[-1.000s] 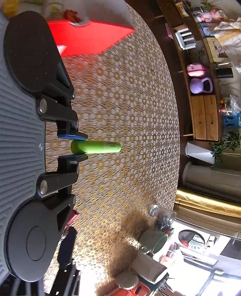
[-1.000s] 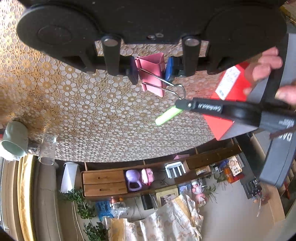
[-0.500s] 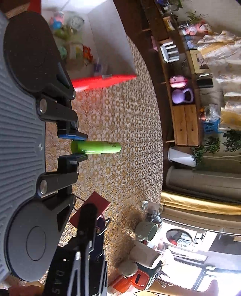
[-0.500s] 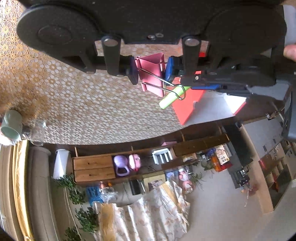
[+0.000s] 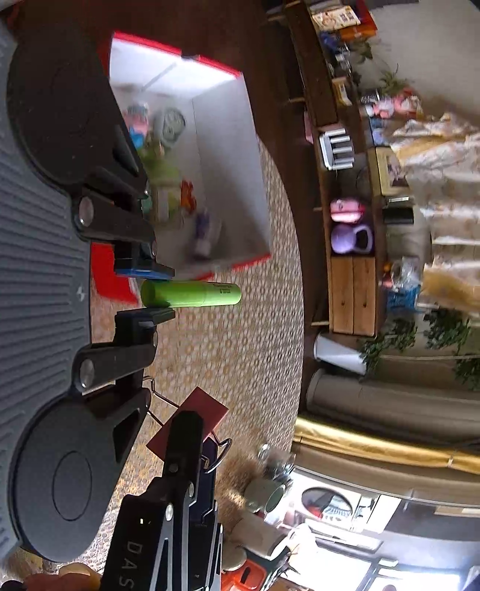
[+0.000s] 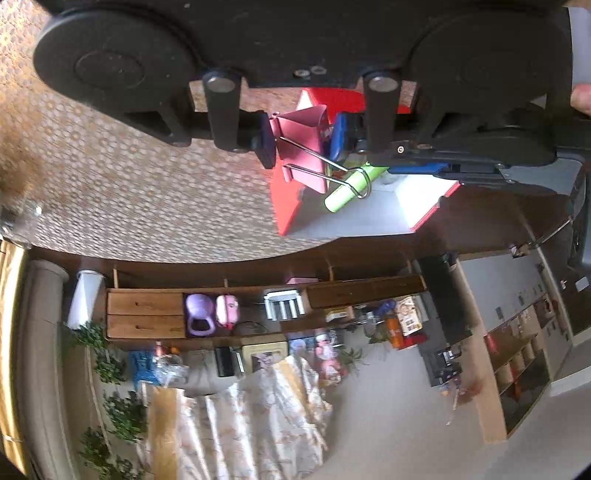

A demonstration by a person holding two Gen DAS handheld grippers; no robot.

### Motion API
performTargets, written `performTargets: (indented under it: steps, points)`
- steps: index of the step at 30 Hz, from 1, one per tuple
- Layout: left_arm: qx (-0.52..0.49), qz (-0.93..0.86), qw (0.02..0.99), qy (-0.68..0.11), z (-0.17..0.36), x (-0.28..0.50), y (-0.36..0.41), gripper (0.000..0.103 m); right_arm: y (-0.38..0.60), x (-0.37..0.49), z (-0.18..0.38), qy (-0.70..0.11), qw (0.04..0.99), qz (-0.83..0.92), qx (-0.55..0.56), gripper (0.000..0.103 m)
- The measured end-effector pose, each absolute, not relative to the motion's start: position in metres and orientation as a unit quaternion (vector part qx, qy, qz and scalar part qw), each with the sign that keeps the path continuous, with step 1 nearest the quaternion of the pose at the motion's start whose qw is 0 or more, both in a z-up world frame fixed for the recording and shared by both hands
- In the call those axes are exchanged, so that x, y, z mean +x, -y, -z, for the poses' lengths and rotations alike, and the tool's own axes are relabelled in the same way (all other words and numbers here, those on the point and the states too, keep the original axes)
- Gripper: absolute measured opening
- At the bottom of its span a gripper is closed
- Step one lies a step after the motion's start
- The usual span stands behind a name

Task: Organize rigid objects
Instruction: 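Carry the green tube with left tool while right tool carries the clip over the box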

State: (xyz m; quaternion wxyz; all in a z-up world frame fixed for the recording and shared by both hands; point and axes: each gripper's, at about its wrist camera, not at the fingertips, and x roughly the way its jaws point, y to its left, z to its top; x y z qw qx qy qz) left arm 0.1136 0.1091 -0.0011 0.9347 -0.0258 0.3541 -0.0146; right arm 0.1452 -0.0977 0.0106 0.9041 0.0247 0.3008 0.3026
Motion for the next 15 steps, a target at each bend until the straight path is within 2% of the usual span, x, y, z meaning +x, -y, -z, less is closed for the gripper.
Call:
performTargets:
  steps: [15]
  points:
    - [-0.036, -0.039, 0.933, -0.356, 0.008, 0.106, -0.204, 0.015, 0.027, 0.166, -0.007, -0.308, 0.893, -0.327, 0.003, 0.030]
